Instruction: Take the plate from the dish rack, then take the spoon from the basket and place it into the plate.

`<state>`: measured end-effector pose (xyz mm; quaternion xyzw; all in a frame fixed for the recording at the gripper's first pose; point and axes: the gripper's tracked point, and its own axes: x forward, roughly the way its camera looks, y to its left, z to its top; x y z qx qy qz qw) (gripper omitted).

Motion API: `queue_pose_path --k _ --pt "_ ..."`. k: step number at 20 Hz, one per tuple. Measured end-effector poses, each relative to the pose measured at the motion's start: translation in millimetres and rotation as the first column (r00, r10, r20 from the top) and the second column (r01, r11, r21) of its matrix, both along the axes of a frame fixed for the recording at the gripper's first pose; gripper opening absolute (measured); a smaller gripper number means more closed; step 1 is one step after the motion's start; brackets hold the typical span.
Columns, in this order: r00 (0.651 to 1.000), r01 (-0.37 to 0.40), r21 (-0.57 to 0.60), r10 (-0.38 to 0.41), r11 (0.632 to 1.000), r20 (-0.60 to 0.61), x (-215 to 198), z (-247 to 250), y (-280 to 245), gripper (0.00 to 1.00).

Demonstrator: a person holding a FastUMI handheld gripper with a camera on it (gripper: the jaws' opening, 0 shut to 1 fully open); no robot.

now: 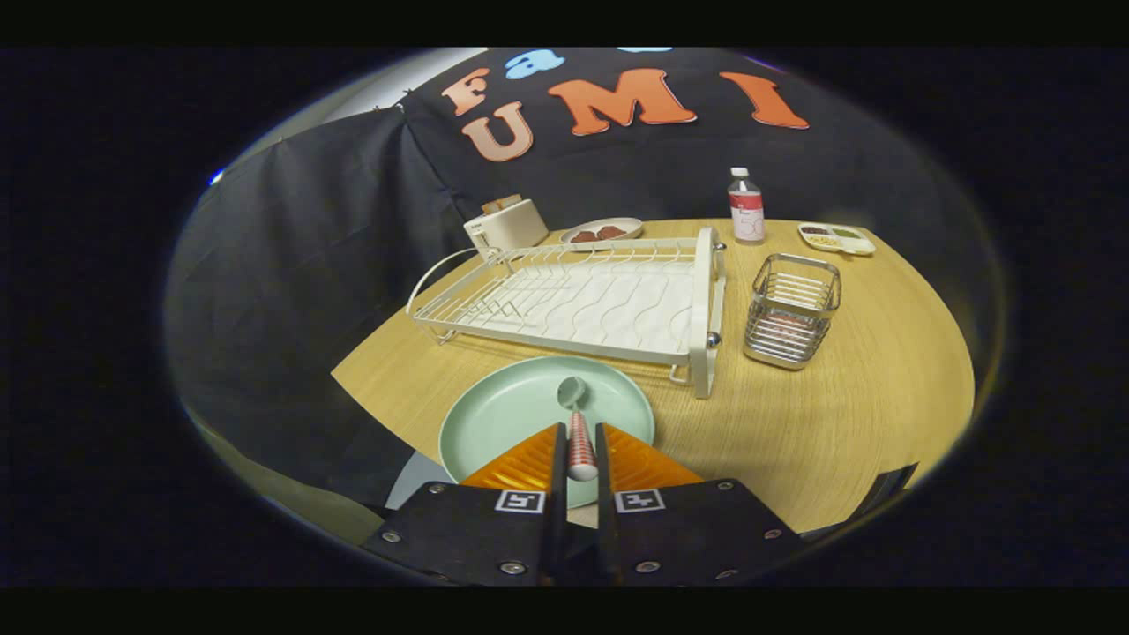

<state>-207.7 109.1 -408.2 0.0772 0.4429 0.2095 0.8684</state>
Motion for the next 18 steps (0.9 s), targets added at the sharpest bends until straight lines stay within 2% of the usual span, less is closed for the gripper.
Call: queue_pose_path --k 6,10,14,18 --pt "0.997 -0.023 -0.037 0.020 0.999 -0.080 -11 -19 1 0.18" --pt "0.998 0.020 -0.015 -0.021 1.000 -0.067 2 -3 -3 0.27" --pt "0.995 0.090 -0.007 -0.089 0.996 0.033 33 40 -19 0.41" --pt "0.971 0.161 0.015 -0.161 0.987 0.178 74 99 -39 0.54"
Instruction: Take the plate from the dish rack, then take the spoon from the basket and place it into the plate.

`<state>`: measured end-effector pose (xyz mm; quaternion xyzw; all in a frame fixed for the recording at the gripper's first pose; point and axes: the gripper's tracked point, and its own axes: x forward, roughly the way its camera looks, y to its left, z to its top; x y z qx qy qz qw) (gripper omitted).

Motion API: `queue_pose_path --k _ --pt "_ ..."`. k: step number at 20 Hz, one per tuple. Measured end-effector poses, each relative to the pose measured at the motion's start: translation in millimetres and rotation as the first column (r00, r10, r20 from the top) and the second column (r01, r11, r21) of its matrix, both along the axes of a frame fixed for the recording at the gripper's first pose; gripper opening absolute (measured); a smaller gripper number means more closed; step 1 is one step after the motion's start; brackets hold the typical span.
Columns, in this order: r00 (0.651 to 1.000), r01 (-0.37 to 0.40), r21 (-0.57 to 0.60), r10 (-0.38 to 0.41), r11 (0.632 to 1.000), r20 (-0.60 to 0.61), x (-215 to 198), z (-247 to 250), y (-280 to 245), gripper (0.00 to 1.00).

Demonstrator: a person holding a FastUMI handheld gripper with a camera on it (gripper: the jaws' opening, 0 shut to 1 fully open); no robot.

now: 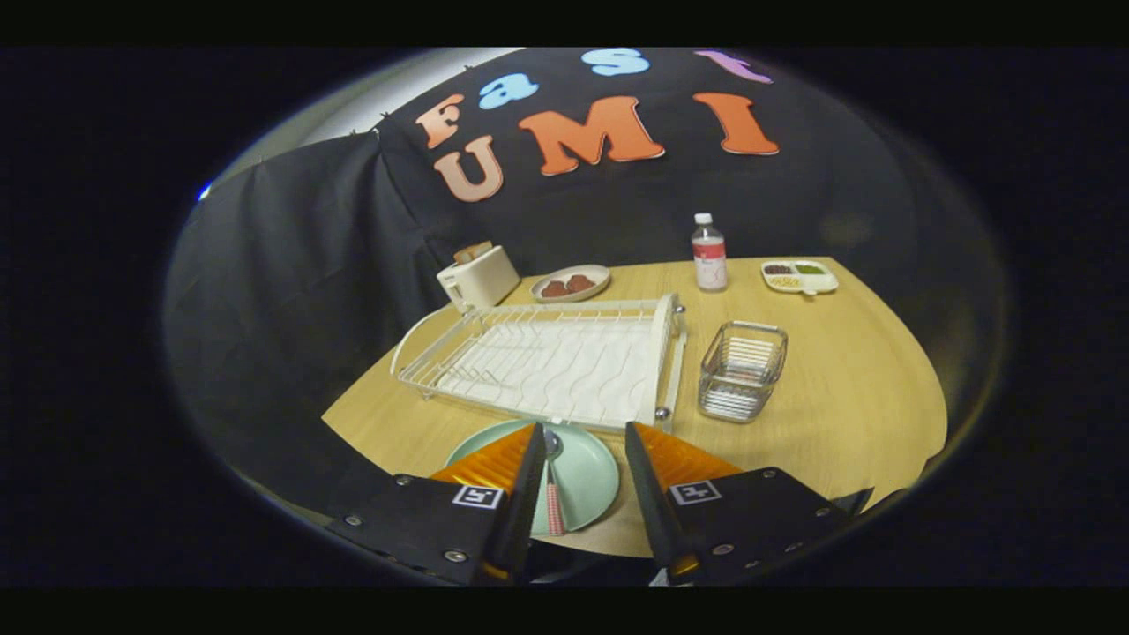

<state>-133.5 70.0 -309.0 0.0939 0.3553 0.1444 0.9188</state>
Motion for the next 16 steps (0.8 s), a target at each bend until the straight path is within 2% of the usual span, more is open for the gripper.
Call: queue_pose_path --k 7,13,16 --pt "0.971 0.077 -0.013 -0.072 0.997 0.229 54 97 -26 0.74" --pt "0.913 0.157 -0.060 -0.121 0.986 0.390 88 165 -56 0.90" --pt "0.883 0.211 -0.062 -0.163 0.975 0.441 86 201 -76 0.94"
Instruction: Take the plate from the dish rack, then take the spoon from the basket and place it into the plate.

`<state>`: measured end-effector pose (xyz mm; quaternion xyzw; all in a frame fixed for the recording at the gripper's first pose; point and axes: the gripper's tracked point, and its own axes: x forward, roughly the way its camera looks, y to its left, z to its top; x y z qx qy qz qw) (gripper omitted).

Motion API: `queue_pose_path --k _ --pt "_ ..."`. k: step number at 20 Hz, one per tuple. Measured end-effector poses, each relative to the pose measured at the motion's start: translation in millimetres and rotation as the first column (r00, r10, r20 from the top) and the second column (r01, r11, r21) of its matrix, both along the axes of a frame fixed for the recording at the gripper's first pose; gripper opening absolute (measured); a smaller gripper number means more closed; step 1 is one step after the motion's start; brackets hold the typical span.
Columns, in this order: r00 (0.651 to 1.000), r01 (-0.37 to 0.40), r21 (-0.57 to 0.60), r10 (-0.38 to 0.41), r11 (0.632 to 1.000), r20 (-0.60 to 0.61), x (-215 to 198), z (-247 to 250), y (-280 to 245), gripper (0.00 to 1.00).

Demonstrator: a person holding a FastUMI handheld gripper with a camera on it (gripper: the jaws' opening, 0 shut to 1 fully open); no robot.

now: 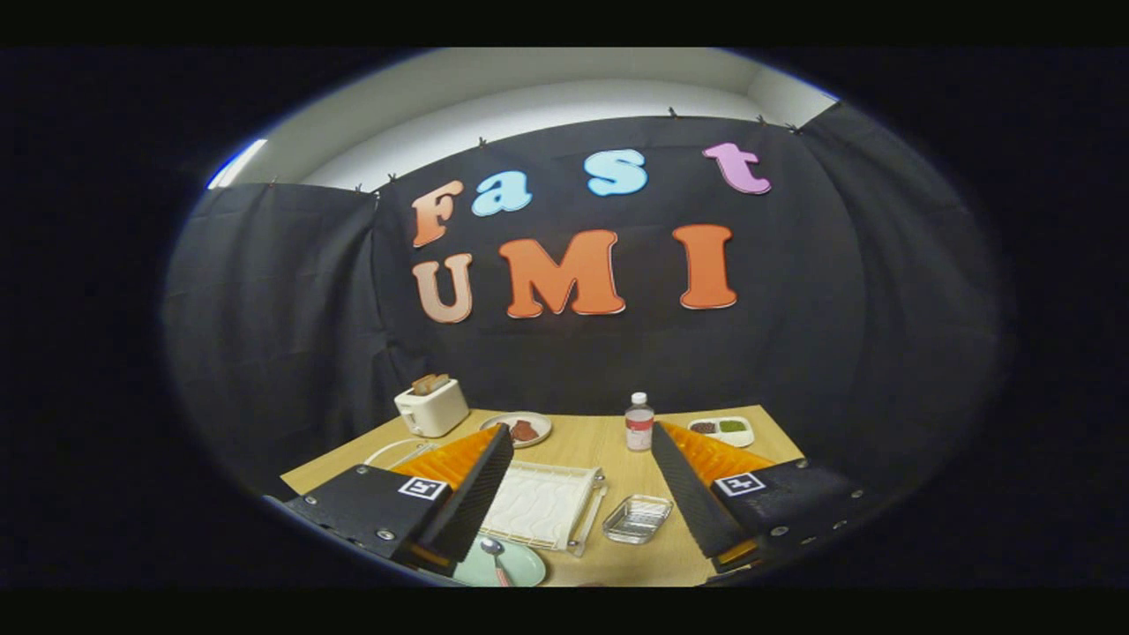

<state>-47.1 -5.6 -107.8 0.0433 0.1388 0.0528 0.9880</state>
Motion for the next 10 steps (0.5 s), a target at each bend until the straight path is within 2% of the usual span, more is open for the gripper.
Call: queue_pose_path --k 5,10 --pt "0.992 0.085 -0.026 -0.082 0.996 0.101 12 45 -30 0.97" --pt "0.966 0.183 -0.056 -0.169 0.982 0.197 15 91 -56 0.97"
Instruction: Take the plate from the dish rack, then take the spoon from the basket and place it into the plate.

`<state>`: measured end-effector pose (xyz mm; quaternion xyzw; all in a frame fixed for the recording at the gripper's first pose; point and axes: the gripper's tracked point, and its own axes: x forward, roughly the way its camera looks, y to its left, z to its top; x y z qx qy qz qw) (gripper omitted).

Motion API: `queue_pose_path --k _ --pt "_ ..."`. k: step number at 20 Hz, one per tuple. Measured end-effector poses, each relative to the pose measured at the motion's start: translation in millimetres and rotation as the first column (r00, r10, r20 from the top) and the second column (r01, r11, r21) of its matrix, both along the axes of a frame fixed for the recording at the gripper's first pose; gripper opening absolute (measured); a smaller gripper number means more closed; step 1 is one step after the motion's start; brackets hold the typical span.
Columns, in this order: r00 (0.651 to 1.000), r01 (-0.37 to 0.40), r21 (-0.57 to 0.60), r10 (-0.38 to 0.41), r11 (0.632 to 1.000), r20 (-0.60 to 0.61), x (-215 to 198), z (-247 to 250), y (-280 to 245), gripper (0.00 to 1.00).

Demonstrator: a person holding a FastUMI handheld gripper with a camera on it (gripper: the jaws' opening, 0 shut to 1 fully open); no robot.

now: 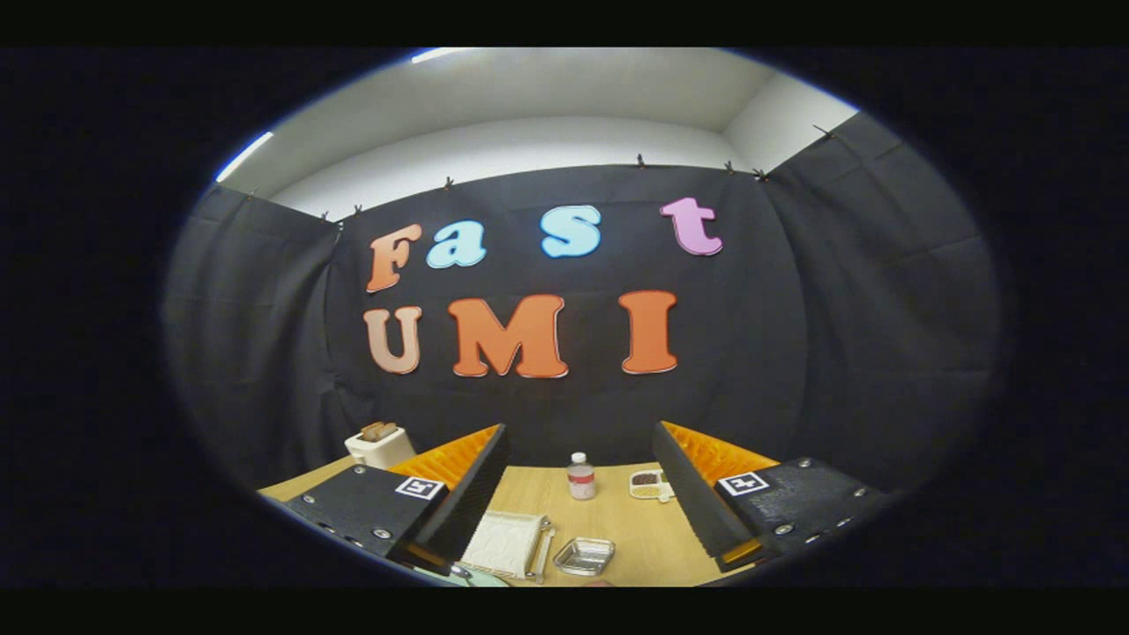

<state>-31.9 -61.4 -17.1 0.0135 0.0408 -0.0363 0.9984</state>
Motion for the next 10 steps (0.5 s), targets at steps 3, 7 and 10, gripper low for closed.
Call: queue_pose_path --k 3,7,10 --pt "0.999 0.032 -0.035 -0.030 0.999 0.045 0 23 -8 0.97" --pt "0.994 0.040 -0.056 -0.034 0.998 0.104 1 46 -5 0.97" --pt "0.988 0.049 -0.073 -0.037 0.996 0.152 4 52 3 0.97"
